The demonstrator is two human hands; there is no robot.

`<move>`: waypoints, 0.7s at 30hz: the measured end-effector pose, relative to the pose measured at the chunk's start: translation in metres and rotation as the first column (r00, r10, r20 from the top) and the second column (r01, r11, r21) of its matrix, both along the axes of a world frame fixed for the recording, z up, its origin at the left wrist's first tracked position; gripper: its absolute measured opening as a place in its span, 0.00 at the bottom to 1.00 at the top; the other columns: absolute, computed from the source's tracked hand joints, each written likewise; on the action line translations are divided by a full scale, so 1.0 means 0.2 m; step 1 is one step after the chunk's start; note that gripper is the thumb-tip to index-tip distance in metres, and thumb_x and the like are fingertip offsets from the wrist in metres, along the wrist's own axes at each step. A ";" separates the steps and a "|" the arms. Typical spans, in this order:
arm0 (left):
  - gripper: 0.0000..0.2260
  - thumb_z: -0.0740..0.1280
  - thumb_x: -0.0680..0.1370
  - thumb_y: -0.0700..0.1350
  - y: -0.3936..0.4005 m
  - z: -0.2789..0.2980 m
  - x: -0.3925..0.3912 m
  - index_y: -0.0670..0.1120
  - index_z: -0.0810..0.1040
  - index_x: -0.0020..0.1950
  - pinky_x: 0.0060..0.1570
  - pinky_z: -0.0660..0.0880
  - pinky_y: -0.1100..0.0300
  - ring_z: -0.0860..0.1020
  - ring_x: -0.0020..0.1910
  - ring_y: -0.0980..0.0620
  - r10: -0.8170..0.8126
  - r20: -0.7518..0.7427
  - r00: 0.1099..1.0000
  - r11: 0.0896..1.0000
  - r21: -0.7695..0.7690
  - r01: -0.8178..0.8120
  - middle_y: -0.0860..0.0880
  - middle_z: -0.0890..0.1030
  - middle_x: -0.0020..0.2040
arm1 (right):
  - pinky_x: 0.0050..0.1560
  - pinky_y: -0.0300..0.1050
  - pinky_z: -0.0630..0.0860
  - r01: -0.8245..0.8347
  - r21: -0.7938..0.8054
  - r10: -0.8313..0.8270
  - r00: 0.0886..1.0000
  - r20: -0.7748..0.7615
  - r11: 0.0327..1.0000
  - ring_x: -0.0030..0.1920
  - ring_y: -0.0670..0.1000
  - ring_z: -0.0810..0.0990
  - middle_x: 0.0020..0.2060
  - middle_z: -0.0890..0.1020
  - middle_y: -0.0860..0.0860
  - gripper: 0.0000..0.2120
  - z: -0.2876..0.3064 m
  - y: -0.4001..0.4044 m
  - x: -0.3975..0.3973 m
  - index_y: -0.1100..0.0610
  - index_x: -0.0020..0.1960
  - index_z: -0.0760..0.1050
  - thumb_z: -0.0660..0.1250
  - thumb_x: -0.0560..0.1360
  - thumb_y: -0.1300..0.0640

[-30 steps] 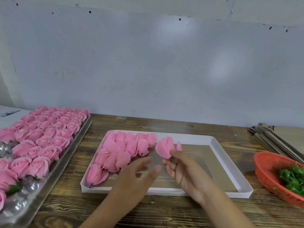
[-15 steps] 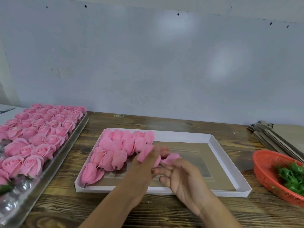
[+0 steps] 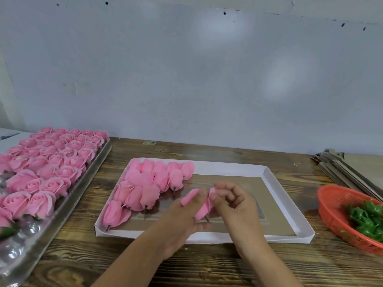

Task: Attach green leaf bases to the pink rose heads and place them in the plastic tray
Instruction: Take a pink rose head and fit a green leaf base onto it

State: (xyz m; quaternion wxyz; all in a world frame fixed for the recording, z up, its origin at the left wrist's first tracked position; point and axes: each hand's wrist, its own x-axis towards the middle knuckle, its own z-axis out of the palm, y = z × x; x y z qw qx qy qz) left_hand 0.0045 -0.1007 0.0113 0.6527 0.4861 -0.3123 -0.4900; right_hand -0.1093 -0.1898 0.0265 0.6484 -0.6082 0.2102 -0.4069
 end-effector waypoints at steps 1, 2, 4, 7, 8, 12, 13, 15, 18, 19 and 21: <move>0.19 0.68 0.78 0.57 0.00 0.00 0.00 0.46 0.82 0.62 0.68 0.73 0.40 0.80 0.63 0.42 -0.018 0.004 1.000 1.000 -0.001 0.018 0.40 0.81 0.63 | 0.34 0.44 0.81 -0.001 -0.020 0.000 1.000 -0.009 1.000 0.35 0.52 0.84 0.38 0.85 0.54 0.08 0.00 0.00 0.00 0.57 0.51 0.78 0.69 0.75 0.68; 0.21 0.68 0.78 0.58 0.00 0.01 0.00 0.45 0.82 0.63 0.68 0.72 0.37 0.79 0.65 0.41 -0.033 0.014 0.999 0.999 -0.008 0.034 0.39 0.81 0.64 | 0.34 0.45 0.81 -0.002 -0.039 0.001 1.000 -0.019 0.999 0.36 0.53 0.84 0.39 0.86 0.54 0.08 0.00 0.00 0.00 0.56 0.51 0.79 0.69 0.76 0.67; 0.24 0.69 0.76 0.61 0.01 0.02 -0.01 0.45 0.81 0.64 0.69 0.71 0.36 0.78 0.65 0.40 -0.054 0.039 0.998 0.998 -0.020 0.055 0.38 0.80 0.65 | 0.35 0.48 0.82 -0.007 -0.060 0.005 0.999 -0.040 0.998 0.38 0.54 0.85 0.41 0.86 0.54 0.09 0.00 0.01 -0.01 0.53 0.50 0.80 0.70 0.75 0.67; 0.27 0.70 0.73 0.65 0.01 0.03 -0.01 0.48 0.81 0.63 0.68 0.73 0.41 0.80 0.64 0.42 -0.101 0.099 0.990 0.994 -0.040 0.106 0.41 0.81 0.64 | 0.41 0.57 0.84 0.038 -0.077 -0.045 0.995 -0.088 0.996 0.40 0.51 0.84 0.43 0.86 0.50 0.12 0.00 0.02 0.00 0.48 0.48 0.81 0.74 0.72 0.65; 0.27 0.71 0.72 0.66 0.02 0.03 -0.01 0.48 0.82 0.63 0.66 0.75 0.44 0.80 0.62 0.43 -0.109 0.119 0.987 0.992 -0.049 0.115 0.42 0.82 0.62 | 0.44 0.58 0.83 0.066 -0.082 -0.075 0.991 -0.112 0.994 0.42 0.51 0.83 0.45 0.85 0.48 0.13 0.00 0.02 0.00 0.47 0.48 0.81 0.76 0.70 0.64; 0.35 0.76 0.64 0.68 0.02 0.04 -0.02 0.46 0.81 0.60 0.58 0.79 0.51 0.82 0.59 0.43 -0.073 0.152 0.986 0.994 -0.064 0.084 0.42 0.85 0.56 | 0.53 0.55 0.81 0.107 -0.127 -0.133 0.966 -0.220 0.986 0.54 0.48 0.80 0.50 0.80 0.43 0.20 -0.01 0.01 0.00 0.45 0.54 0.77 0.80 0.67 0.57; 0.32 0.77 0.63 0.68 0.02 0.04 -0.03 0.47 0.82 0.58 0.57 0.80 0.50 0.82 0.59 0.43 -0.051 0.155 0.987 0.995 -0.071 0.062 0.41 0.85 0.56 | 0.51 0.51 0.82 0.091 -0.132 -0.120 0.965 -0.232 0.987 0.55 0.45 0.79 0.52 0.80 0.43 0.21 -0.01 0.02 0.00 0.44 0.55 0.76 0.79 0.67 0.56; 0.24 0.75 0.69 0.66 0.02 0.05 -0.04 0.50 0.84 0.54 0.59 0.80 0.45 0.82 0.61 0.43 -0.007 0.189 0.982 0.996 -0.085 0.024 0.42 0.84 0.58 | 0.45 0.41 0.82 0.026 -0.067 -0.040 0.974 -0.222 0.997 0.57 0.44 0.79 0.55 0.79 0.44 0.18 -0.02 0.02 0.01 0.44 0.56 0.74 0.76 0.71 0.56; 0.20 0.68 0.78 0.60 0.03 0.05 -0.05 0.44 0.84 0.57 0.65 0.75 0.37 0.81 0.62 0.41 0.100 0.181 0.978 0.989 -0.123 -0.079 0.41 0.84 0.59 | 0.54 0.48 0.81 -0.064 0.048 0.071 0.982 -0.176 0.997 0.58 0.52 0.80 0.57 0.80 0.50 0.13 -0.04 0.03 0.03 0.47 0.58 0.74 0.70 0.76 0.54; 0.20 0.67 0.80 0.58 0.03 0.05 -0.05 0.42 0.84 0.57 0.66 0.74 0.37 0.81 0.62 0.42 0.136 0.169 0.976 0.985 -0.132 -0.114 0.40 0.84 0.58 | 0.57 0.51 0.80 -0.074 0.035 0.079 0.983 -0.164 0.997 0.58 0.53 0.81 0.56 0.82 0.49 0.12 -0.05 0.03 0.02 0.46 0.58 0.74 0.69 0.76 0.53; 0.17 0.65 0.81 0.56 0.03 0.06 -0.05 0.43 0.85 0.54 0.68 0.72 0.37 0.81 0.62 0.42 0.216 0.140 0.966 0.971 -0.130 -0.198 0.41 0.85 0.57 | 0.56 0.44 0.78 -0.067 -0.081 0.055 0.989 -0.140 0.994 0.56 0.47 0.81 0.51 0.84 0.44 0.10 -0.06 0.05 0.02 0.40 0.55 0.75 0.70 0.76 0.51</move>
